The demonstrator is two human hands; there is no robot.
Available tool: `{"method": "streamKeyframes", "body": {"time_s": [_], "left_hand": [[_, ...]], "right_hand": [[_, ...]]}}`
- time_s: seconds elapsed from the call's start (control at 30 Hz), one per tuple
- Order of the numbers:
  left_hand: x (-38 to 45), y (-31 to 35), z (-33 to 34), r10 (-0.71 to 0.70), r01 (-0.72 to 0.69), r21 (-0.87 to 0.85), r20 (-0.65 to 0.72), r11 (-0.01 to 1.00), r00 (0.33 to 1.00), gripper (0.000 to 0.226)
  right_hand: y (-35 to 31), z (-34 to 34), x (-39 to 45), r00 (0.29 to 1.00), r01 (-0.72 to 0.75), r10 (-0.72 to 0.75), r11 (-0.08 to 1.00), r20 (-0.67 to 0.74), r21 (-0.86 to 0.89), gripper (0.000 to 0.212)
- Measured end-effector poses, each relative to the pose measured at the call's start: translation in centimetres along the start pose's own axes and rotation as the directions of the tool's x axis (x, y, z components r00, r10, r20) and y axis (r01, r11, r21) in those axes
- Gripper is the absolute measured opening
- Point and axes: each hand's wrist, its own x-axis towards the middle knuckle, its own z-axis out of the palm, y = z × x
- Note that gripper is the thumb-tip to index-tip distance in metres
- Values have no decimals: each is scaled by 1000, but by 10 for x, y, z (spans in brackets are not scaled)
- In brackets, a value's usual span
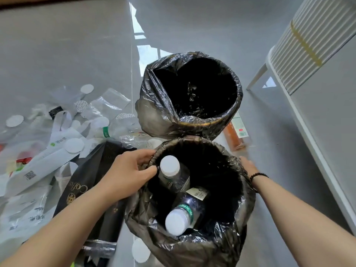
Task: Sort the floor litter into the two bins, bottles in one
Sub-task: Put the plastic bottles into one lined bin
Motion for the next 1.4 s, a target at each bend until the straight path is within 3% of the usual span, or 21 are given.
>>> {"method": "streamKeyframes", "body": {"time_s": [0.2,0.33,0.53,0.73,0.83,0.93,1.03,1.13,1.23,1.3,1.4], "left_hand": [[0,-6,-1,-20,23,107,-31,994,999,31],[-7,-5,-5,-75,77,184,-17,980,997,47],[-10,14,-11,-131,140,149,-71,979,989,69],[-22,35,-5,-87,76,300,25,951,996,77],[-34,39,-3,-35,7,345,74,939,997,74],[-53,34,-1,20,-60,406,102,912,995,76],[-69,25,2,35,-63,511,65,858,997,77],[-79,22,2,279,-260,602,65,755,958,63],[-84,22,7,523,-487,670,169,561,835,34],[-89,23,17,532,-524,693,235,494,813,29],[-92,20,36,443,-488,742,284,460,850,31]], "right_hand": [[20,23,11,999,22,-21,999,-38,27,37],[3,4,-34,990,134,-129,987,-62,90,34],[2,-37,-98,904,293,-222,944,-366,151,40],[-10,-83,-168,668,498,-271,855,-693,145,27],[-20,-97,-198,459,626,-376,780,-805,-7,24],[-33,-109,-228,282,699,-471,698,-836,-157,27],[-48,-116,-256,183,738,-522,633,-833,-234,26],[-64,-111,-274,105,767,-591,560,-800,-314,25],[-75,-97,-268,130,786,-672,518,-729,-337,24],[-78,-82,-255,194,760,-742,527,-642,-379,26],[-76,-55,-230,291,657,-825,541,-485,-525,34]]}}
